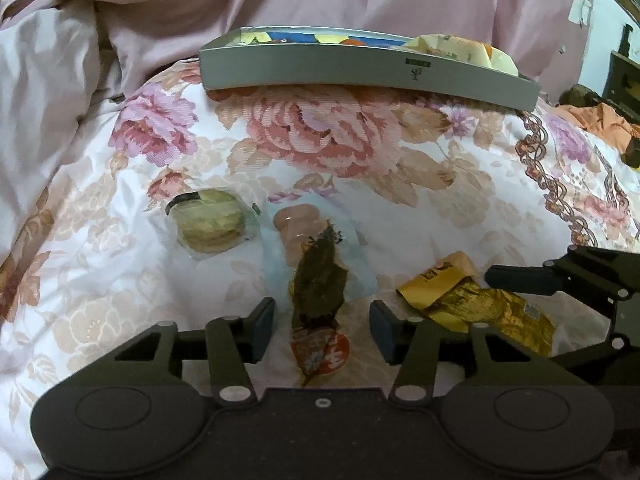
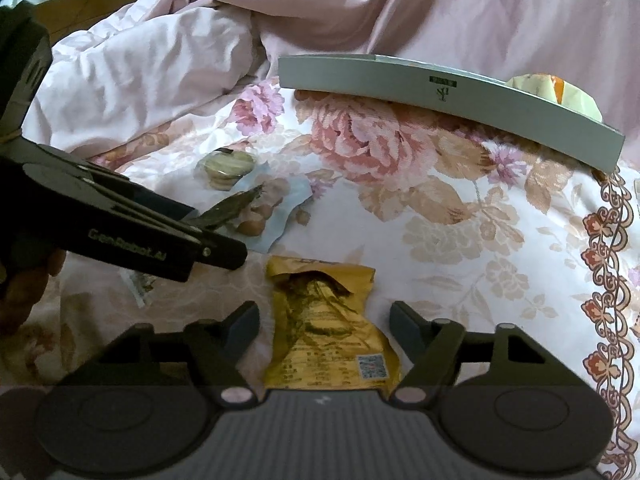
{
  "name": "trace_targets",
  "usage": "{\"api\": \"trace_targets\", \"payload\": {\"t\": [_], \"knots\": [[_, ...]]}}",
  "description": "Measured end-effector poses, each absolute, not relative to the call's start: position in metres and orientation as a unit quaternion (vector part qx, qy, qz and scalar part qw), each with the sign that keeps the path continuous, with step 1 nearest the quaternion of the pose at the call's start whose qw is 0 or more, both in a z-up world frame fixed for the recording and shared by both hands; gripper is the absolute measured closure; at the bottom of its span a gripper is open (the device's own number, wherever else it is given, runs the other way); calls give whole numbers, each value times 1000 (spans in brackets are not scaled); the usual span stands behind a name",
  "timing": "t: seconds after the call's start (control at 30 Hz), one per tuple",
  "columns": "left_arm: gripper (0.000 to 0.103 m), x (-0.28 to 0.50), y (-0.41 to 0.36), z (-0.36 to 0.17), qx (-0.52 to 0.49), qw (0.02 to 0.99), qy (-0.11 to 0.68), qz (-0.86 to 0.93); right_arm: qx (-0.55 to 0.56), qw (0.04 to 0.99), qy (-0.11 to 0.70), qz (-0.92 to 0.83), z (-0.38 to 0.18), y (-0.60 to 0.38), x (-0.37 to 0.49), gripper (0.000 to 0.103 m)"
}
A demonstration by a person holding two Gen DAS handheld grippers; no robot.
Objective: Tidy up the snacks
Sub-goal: 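Grasp the brown snack with left gripper while right grasps the yellow pack, then lift the brown snack with the left gripper while right lifts the yellow pack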
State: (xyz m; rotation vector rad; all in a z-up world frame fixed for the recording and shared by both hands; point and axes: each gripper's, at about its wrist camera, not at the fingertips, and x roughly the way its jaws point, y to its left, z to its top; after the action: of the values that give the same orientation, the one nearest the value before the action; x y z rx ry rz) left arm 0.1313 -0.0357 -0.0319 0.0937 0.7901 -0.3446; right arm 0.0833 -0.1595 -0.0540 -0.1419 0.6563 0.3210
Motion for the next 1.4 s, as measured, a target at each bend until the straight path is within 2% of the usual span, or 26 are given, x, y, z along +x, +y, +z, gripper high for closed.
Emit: {"api": "trace_targets", "payload": {"t": [0.13, 0.43, 1.4], "knots": [[53, 130, -36, -32, 46, 908, 383, -165, -75, 933, 317, 155, -53, -157, 82, 43], [54, 128, -37, -29, 34, 909, 385, -155, -100, 934, 304, 156, -53, -151, 78, 54], [54, 120, -37, -12, -9, 923, 358, -142, -130, 948, 264, 120, -46, -156, 75, 56]]}}
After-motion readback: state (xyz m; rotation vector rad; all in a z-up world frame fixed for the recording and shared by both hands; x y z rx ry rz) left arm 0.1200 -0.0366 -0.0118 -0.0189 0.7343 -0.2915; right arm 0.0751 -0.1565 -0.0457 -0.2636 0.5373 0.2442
